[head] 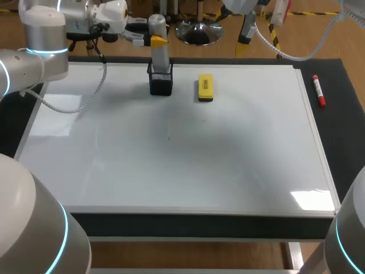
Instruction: Pick up the inspection probe, press it on each red-marked spot on the whiteboard one by one, put down the probe, pick up the eraser, and wipe off all the red marks.
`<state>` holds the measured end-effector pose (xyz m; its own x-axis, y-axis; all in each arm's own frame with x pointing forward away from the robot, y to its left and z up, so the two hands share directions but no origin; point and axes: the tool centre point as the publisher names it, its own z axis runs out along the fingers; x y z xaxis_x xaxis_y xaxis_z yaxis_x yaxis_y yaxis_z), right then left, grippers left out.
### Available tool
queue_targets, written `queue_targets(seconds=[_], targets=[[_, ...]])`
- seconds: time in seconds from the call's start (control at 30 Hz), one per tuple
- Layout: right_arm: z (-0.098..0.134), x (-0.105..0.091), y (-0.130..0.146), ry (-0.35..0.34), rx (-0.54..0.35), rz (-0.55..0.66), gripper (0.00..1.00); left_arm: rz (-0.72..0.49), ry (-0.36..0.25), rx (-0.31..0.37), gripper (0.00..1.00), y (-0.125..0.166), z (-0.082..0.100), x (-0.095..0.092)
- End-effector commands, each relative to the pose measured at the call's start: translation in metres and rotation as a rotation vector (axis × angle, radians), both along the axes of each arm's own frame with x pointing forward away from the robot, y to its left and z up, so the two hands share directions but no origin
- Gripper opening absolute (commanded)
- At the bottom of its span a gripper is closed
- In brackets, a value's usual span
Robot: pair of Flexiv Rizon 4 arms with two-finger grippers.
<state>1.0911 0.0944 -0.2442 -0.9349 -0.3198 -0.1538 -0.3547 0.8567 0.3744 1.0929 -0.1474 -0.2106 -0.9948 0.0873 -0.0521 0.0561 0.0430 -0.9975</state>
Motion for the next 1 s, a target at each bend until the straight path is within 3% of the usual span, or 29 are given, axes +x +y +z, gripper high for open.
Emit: queue_targets(seconds=[0.03, 1.0], targets=[[0.002, 0.001, -0.001, 0.004, -0.006, 0.003, 1.0, -0.001, -0.004, -0.004, 0.0, 0.0, -0.003, 0.002], [0.002, 0.001, -0.001, 0.004, -0.006, 0.003, 1.0, -0.042, 0.013, 0.004, 0.0, -0.001, -0.04, 0.0]])
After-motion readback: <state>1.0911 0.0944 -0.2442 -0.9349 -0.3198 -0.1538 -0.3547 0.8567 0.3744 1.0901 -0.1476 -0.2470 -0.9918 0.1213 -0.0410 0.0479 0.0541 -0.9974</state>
